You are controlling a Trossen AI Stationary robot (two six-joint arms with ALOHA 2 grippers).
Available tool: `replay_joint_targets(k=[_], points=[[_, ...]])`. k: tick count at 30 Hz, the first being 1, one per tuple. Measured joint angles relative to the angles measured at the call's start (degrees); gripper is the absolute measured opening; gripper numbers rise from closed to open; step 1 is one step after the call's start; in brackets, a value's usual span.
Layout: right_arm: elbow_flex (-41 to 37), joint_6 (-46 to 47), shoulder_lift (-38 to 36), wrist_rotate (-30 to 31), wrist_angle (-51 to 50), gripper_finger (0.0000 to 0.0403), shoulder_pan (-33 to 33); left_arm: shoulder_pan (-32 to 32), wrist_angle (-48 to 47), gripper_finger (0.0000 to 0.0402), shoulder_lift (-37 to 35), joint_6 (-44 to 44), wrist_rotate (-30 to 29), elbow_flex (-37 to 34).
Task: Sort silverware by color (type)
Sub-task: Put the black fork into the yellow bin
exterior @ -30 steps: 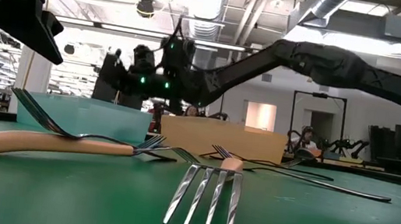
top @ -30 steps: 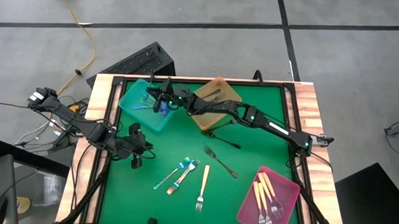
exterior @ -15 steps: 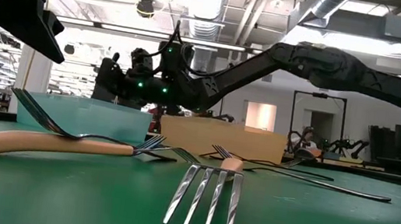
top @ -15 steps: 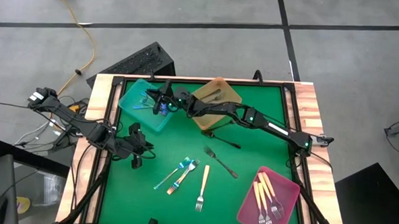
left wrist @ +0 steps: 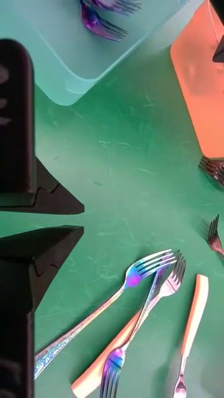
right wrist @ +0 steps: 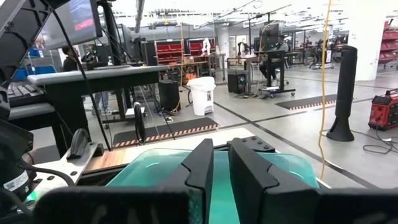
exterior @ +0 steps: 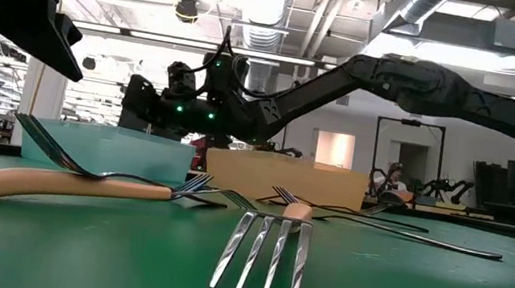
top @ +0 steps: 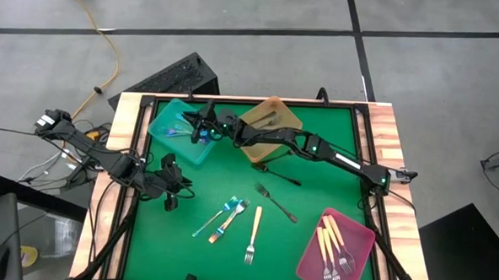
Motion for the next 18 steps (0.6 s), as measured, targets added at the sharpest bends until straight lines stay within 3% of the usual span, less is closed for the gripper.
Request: replay_joint_targets(k=[18], points=[[0.7, 0.0, -0.2, 0.0, -0.4, 0.0077, 0.0, 0.0, 0.2, 0.0025, 0.0, -0.9, 0.0, 0.0]])
